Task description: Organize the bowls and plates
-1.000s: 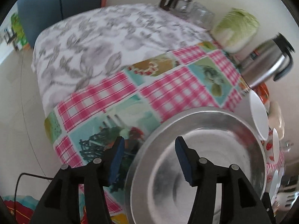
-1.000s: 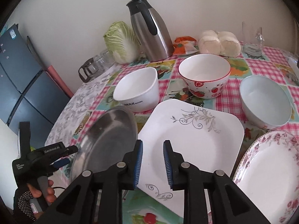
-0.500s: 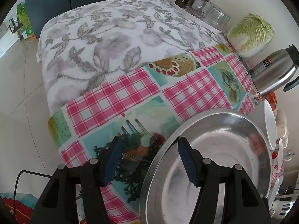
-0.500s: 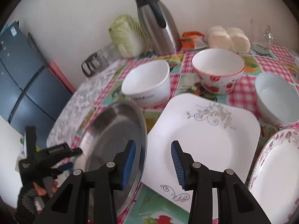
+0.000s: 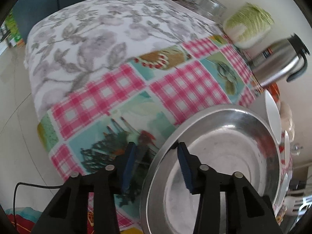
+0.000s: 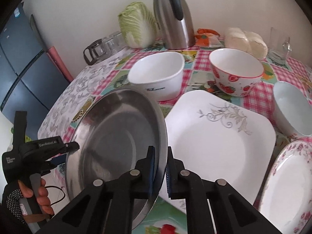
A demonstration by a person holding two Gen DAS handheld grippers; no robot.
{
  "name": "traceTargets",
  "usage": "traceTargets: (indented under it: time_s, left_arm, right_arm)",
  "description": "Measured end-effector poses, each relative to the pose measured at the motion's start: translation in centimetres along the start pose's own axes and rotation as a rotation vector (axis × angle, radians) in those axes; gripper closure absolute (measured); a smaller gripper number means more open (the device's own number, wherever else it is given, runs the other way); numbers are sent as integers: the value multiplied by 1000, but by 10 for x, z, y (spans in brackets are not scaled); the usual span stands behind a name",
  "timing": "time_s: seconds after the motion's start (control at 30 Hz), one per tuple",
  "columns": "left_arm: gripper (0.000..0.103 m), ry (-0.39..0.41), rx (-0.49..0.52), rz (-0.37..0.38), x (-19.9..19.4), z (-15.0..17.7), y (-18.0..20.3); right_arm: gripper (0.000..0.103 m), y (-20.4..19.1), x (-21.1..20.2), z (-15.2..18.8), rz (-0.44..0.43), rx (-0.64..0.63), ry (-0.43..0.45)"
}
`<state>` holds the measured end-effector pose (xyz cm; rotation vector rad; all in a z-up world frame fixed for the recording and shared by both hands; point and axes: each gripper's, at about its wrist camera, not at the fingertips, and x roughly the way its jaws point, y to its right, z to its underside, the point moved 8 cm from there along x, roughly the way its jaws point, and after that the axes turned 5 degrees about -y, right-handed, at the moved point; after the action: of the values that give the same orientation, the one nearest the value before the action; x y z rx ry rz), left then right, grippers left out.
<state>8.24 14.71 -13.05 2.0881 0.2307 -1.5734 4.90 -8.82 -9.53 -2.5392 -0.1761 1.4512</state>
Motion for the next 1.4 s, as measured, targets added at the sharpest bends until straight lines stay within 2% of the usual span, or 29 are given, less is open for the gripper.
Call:
traceTargets:
  time_s: [0.1,0.43,0.67,0.83,1.1,1.3,1.4]
  left_arm:
    - [69,-23,12,49,3,4,9]
    - [74,-42,43,117,5,12,28]
    - [76,-10,150,145,-6,22,61]
    - [76,-27,207,203,-9,35,86]
    - [76,-37,331,201,-10,56,131]
    - [76,-81,351,162,-3,63,154]
    - [76,-99,324,160,1,66,161]
  right_arm:
    - [93,9,-2,-1,-1,31,1]
    - [93,30,-11,-2,-28,96,10]
    - [92,50,-17,-1,8,108,8]
    - [92,79,-22,1,10,172,7]
    - [91,128,-34,0,16,282,21]
    - [91,155,-42,1,23,345,35]
    - [91,165,-41,3,40,367,28]
